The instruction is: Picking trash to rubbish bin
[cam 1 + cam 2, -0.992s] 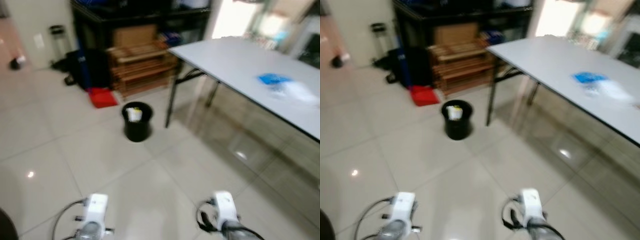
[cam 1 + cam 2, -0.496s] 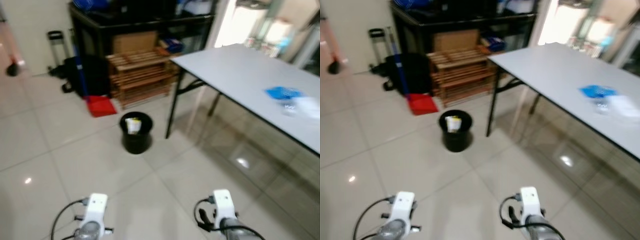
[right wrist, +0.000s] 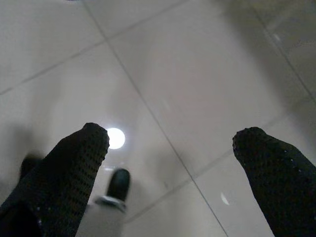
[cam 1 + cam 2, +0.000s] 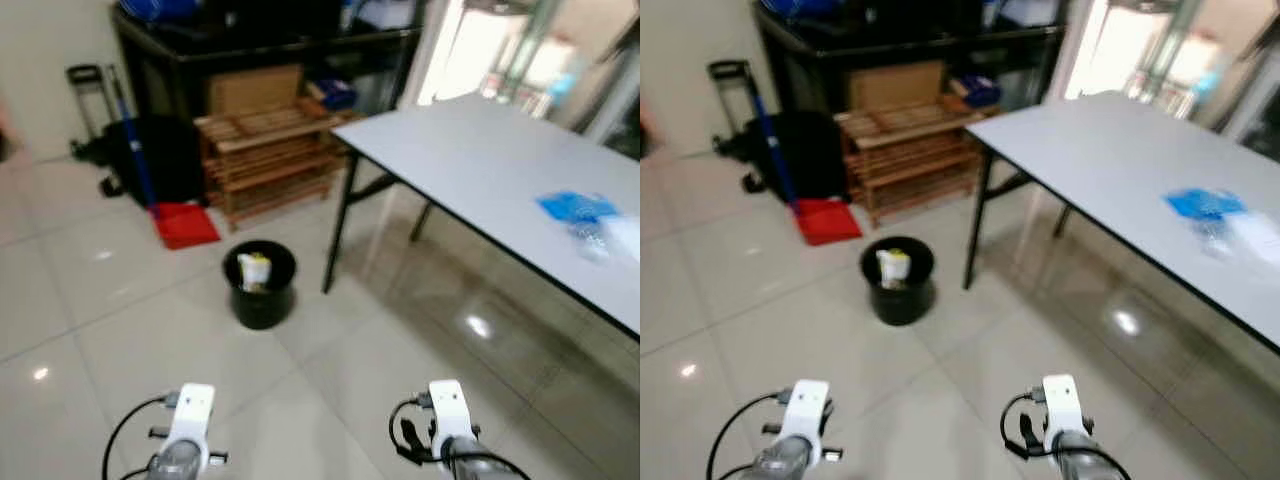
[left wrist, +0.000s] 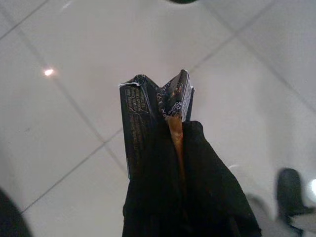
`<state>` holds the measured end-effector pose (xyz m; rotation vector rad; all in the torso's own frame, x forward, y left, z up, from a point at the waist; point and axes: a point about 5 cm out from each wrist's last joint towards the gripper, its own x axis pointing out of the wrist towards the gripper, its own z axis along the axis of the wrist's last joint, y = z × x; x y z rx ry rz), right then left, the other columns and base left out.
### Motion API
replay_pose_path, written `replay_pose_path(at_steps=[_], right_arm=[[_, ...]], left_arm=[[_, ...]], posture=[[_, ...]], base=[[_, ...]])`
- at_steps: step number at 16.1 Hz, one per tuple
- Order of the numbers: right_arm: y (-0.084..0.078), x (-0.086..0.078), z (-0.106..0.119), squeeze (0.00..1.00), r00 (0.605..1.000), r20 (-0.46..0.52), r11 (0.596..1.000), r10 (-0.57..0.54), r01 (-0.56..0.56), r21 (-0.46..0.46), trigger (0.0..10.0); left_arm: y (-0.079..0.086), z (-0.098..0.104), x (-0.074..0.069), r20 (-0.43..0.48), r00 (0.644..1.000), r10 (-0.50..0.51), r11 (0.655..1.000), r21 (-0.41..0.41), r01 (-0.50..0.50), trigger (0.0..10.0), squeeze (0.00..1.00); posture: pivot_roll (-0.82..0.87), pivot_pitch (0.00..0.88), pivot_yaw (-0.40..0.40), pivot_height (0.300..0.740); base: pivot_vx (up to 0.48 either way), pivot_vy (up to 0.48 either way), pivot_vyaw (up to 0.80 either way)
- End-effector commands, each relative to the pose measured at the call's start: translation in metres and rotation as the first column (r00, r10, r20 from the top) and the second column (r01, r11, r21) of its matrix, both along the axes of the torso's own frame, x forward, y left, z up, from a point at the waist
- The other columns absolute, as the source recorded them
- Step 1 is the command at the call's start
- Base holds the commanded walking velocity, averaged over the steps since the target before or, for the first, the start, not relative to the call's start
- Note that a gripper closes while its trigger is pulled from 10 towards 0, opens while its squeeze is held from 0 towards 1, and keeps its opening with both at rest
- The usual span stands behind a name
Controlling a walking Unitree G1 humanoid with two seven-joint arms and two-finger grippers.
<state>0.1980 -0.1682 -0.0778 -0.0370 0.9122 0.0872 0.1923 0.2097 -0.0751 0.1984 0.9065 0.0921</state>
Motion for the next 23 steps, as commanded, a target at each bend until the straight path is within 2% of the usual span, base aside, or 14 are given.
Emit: replay_pose_path(at_steps=[1, 5, 14, 23], right_arm=[[0.0048, 0.0057, 0.0029, 0.00, 1.000, 0.019, 1.000, -0.003, 0.003, 0.014, 10.0], [0.0060, 0.0069, 0.0036, 0.00, 0.999, 0.029, 0.999, -0.014, 0.013, 0.032, 10.0], [0.0062, 0.0063, 0.0032, 0.00, 1.000, 0.022, 1.000, 0.014, -0.014, 0.008, 10.0], [0.0061, 0.0061, 0.0031, 0.00, 1.000, 0.027, 1.000, -0.016, 0.016, 0.024, 10.0]], left_arm=[[0.0051, -0.0007, -0.0030, -0.011, 1.000, 0.015, 1.000, 0.009, -0.015, 10.0, 0.00], [0.0050, -0.0005, -0.0025, -0.011, 1.000, 0.014, 1.000, 0.009, -0.014, 10.0, 0.00], [0.0039, -0.0005, -0.0019, -0.010, 1.000, 0.012, 1.000, 0.004, -0.012, 10.0, 0.00], [0.0049, -0.0002, -0.0018, -0.011, 1.000, 0.012, 1.000, 0.002, -0.012, 10.0, 0.00]], posture=[[0.02, 0.029, -0.093, 0.740], [0.02, 0.032, -0.091, 0.740], [0.02, 0.035, -0.092, 0.740], [0.02, 0.033, -0.089, 0.740]], base=[[0.458, 0.000, 0.00], [0.461, 0.000, 0.00], [0.460, 0.000, 0.06], [0.460, 0.000, 0.00]])
